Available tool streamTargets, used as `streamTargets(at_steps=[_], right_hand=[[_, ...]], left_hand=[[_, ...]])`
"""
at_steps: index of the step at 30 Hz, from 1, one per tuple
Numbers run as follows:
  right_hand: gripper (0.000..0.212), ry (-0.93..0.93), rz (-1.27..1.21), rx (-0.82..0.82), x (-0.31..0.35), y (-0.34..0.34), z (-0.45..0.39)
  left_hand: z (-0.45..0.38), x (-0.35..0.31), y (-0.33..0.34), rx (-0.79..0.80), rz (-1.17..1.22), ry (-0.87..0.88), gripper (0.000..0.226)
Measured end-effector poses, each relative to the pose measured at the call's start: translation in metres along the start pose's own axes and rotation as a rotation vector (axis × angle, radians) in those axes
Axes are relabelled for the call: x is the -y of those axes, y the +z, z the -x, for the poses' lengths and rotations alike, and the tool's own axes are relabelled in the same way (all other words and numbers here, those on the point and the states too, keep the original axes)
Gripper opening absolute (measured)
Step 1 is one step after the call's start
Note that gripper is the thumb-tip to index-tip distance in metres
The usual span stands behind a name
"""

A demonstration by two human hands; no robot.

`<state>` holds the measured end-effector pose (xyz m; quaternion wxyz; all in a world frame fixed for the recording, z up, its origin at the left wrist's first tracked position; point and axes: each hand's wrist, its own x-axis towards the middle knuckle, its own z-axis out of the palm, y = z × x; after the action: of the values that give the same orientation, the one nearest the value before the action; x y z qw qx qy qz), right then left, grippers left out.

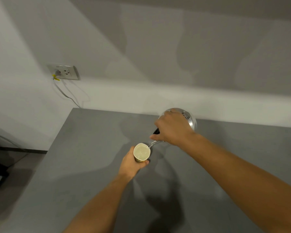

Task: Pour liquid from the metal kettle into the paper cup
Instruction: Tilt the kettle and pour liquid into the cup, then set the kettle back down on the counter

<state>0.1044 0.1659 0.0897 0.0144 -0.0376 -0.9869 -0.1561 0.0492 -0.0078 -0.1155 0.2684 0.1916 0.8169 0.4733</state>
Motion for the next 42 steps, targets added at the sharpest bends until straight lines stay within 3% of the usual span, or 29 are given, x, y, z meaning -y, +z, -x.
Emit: streamTargets(at_steps=[11,21,34,42], right_hand=[[0.053,0.118,-0.169,0.005,-0.011,0.019,-0.001],[0.062,0.441,-0.743,0.109,-0.043,0.044,0.003],[0.077,0.766,-0.965,0.042,-0.109,0.083,-0.023],[0.055,0.841,-1.020,0.021,-0.133,0.113,-0.037]], left_hand=[[-0.001,0.003,0.000,-0.007,-0.006,0.014,0.057],[-0.001,0.004,-0.001,-0.009,0.013,0.014,0.061],[-0.001,0.002,-0.006,0.014,0.020,0.016,0.055],[-0.003,-0.001,-0.006,0.005,0.013,0.004,0.059]])
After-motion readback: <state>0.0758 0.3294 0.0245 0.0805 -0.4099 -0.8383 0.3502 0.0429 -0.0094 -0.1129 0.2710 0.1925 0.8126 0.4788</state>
